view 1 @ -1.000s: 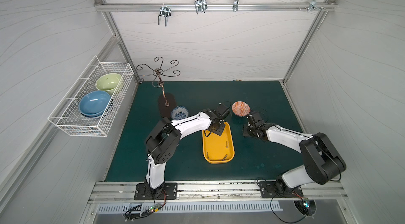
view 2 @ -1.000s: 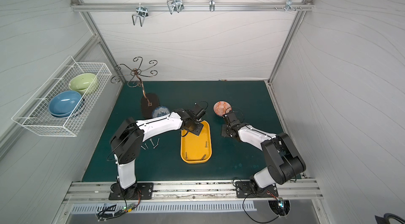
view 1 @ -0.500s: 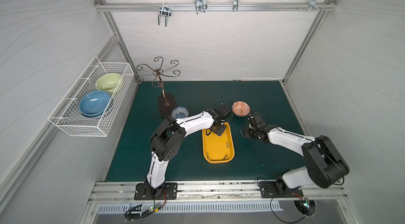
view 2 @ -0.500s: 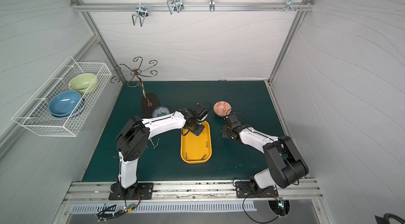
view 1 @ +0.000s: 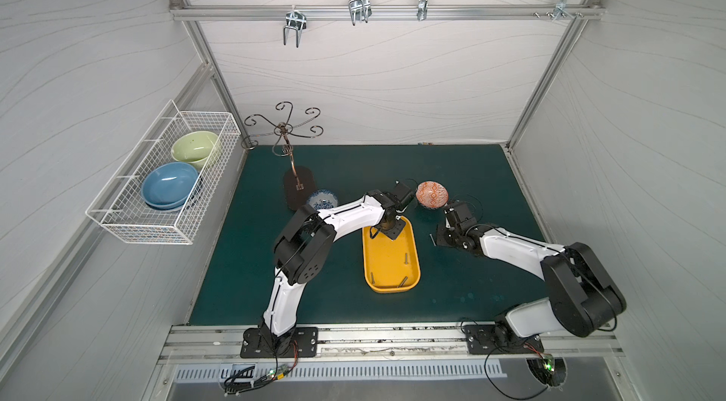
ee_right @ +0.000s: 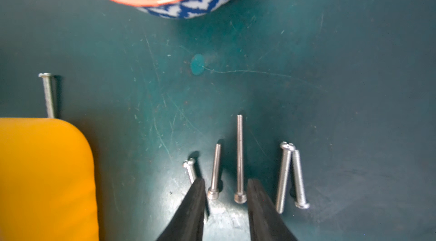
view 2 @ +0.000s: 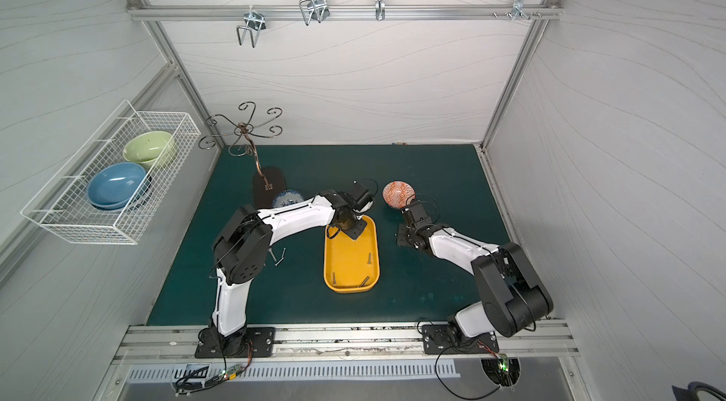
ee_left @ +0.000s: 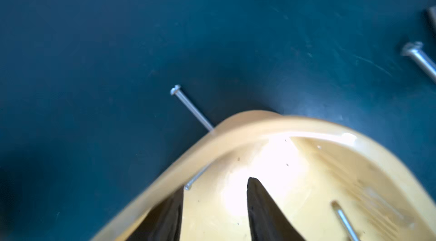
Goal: Take out the screws from the storage box
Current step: Pick up the screw from the storage box.
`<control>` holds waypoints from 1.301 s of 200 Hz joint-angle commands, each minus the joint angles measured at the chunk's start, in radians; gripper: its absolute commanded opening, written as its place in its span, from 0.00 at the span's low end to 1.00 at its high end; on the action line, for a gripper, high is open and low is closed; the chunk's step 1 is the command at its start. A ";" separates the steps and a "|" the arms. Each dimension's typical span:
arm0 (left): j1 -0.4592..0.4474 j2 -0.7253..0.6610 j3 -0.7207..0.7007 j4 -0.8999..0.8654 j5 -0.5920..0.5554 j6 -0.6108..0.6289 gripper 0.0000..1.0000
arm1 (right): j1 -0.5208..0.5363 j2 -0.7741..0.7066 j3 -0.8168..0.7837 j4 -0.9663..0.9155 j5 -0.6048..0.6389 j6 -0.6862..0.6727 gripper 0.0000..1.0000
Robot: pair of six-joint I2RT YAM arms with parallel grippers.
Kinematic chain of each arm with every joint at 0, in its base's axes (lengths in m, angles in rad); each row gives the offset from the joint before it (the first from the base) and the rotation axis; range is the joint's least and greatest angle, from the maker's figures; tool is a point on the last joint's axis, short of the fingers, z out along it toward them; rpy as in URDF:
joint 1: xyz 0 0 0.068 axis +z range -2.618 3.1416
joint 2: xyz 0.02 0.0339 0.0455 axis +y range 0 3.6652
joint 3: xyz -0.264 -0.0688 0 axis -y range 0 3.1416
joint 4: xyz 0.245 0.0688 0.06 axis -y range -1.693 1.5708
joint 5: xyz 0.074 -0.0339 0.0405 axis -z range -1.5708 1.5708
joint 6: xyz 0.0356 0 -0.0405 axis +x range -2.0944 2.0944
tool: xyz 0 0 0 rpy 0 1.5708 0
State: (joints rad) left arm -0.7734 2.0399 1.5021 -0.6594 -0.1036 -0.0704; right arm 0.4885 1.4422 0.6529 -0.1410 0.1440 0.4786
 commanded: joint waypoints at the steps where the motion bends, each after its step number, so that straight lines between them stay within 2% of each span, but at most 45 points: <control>1: 0.010 0.023 0.030 -0.016 0.018 0.010 0.47 | -0.004 -0.002 -0.003 0.005 -0.013 -0.011 0.34; 131: 0.022 0.063 -0.010 -0.021 0.071 -0.042 0.39 | 0.007 0.026 0.013 0.003 -0.029 -0.023 0.32; 156: 0.020 0.078 -0.001 -0.032 0.076 -0.050 0.20 | 0.010 0.027 0.013 0.003 -0.032 -0.023 0.32; 201: 0.019 0.114 0.021 -0.055 0.086 -0.056 0.00 | 0.012 0.034 0.015 0.003 -0.036 -0.027 0.32; 260: 0.015 0.084 0.012 -0.041 0.112 -0.063 0.00 | 0.014 0.004 0.002 0.022 -0.042 -0.039 0.32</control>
State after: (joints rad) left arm -0.7509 2.0991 1.5227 -0.6834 -0.0261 -0.1223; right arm 0.4938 1.4639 0.6533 -0.1341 0.1146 0.4561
